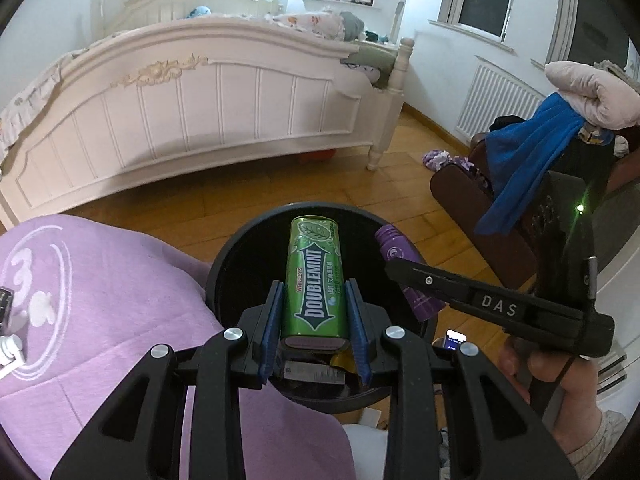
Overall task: Collect trash
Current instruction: 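Carry the gum box and bottle over the black bin and open both tools, then grasp the gold wrapper with the left tool while the right tool grasps the white spray nozzle, then carry the gold wrapper and spray nozzle over the black bin and open both tools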
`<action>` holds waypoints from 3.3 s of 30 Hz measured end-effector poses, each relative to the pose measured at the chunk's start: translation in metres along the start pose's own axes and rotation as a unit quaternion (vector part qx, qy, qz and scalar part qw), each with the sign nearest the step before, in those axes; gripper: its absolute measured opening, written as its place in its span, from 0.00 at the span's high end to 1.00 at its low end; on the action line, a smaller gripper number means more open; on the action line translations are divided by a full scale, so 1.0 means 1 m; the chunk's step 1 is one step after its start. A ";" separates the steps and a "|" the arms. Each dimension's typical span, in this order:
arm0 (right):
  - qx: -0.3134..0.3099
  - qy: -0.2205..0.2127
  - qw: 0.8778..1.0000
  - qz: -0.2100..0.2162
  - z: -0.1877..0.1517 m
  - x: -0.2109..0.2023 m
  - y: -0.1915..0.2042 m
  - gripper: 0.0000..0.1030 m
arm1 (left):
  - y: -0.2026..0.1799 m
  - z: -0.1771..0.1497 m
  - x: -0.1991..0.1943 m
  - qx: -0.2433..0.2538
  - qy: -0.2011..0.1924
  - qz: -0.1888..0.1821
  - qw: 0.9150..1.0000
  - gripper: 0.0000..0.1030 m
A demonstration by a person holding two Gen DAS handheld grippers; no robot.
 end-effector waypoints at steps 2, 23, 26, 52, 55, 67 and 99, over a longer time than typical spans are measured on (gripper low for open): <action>0.005 0.002 1.000 -0.002 -0.002 0.002 -0.005 0.75 | -0.001 0.000 0.004 -0.002 0.007 -0.001 1.000 0.70; -0.024 0.019 1.000 0.005 -0.015 0.013 0.043 0.48 | 0.066 0.000 -0.059 -0.051 -0.047 0.051 0.996 0.43; -0.050 0.032 0.998 0.019 -0.022 0.021 0.073 0.48 | 0.104 -0.009 -0.083 -0.083 -0.060 0.075 0.992 0.43; -0.476 0.139 0.863 0.100 -0.112 0.150 0.335 0.48 | 0.298 -0.076 -0.138 -0.207 -0.050 0.175 0.961 0.65; -0.519 0.150 0.836 0.094 -0.127 0.160 0.338 0.48 | 0.297 -0.077 -0.137 -0.196 -0.047 0.178 0.963 0.66; -0.510 0.208 0.830 0.090 -0.153 0.152 0.326 0.68 | 0.289 -0.091 -0.145 -0.188 -0.041 0.171 0.966 0.81; -0.101 -0.027 0.988 0.112 -0.025 -0.073 0.153 0.68 | 0.048 0.002 -0.139 -0.033 -0.115 0.055 0.991 0.81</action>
Point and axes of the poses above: each gripper's, at about its wrist camera, not at the fingertips, and x roughly the way its jaws point, y to its left, z to its top, the point moved 9 cm from there along x, roughly the way its jaws point, and after that the axes turned 2 degrees about -y, right-handed, at the moved point
